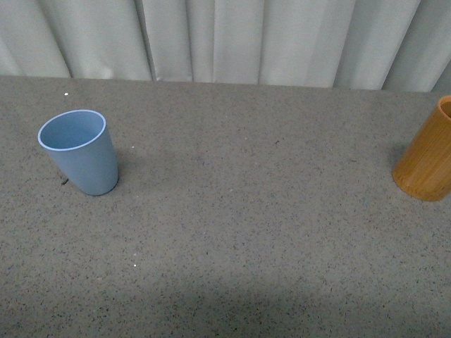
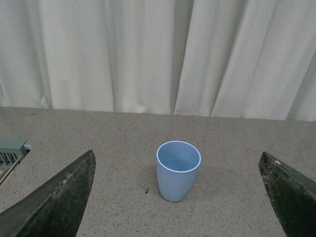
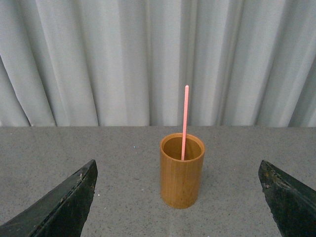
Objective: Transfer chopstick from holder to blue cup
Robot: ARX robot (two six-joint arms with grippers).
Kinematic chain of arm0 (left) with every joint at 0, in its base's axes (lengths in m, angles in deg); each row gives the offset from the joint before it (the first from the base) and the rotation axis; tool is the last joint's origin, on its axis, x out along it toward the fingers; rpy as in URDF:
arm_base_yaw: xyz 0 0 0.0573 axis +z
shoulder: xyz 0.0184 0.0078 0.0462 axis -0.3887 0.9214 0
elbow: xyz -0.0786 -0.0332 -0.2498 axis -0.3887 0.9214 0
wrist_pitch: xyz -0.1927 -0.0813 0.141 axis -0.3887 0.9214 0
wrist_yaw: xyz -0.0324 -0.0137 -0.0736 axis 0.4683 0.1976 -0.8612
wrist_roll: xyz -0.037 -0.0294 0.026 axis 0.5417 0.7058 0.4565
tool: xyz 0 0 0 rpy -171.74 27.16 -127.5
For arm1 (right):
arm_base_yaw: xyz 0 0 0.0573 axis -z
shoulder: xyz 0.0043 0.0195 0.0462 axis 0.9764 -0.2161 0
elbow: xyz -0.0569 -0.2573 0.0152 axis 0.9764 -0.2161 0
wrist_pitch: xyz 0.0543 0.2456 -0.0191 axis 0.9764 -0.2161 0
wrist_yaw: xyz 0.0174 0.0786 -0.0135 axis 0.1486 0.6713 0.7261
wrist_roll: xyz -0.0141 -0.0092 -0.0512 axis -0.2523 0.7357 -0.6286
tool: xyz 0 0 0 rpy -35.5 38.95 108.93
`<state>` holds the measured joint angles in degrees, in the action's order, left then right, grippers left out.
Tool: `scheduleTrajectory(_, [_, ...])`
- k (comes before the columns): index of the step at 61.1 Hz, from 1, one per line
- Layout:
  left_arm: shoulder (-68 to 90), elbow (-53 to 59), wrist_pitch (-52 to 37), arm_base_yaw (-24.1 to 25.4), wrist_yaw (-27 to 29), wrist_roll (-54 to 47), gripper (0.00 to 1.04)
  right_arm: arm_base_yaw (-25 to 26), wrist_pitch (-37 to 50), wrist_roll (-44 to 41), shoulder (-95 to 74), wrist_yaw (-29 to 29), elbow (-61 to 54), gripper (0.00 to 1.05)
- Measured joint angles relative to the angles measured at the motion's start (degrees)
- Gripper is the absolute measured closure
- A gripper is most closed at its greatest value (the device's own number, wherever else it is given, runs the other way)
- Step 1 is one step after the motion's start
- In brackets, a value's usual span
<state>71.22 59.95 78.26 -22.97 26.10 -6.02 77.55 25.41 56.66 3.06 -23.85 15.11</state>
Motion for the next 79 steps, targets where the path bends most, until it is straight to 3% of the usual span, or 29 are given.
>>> scheduleTrajectory(79, [0.0,0.0,0.0,0.0,0.0,0.0,0.07,0.0,0.0,0.0,0.0,0.0,0.0,0.09])
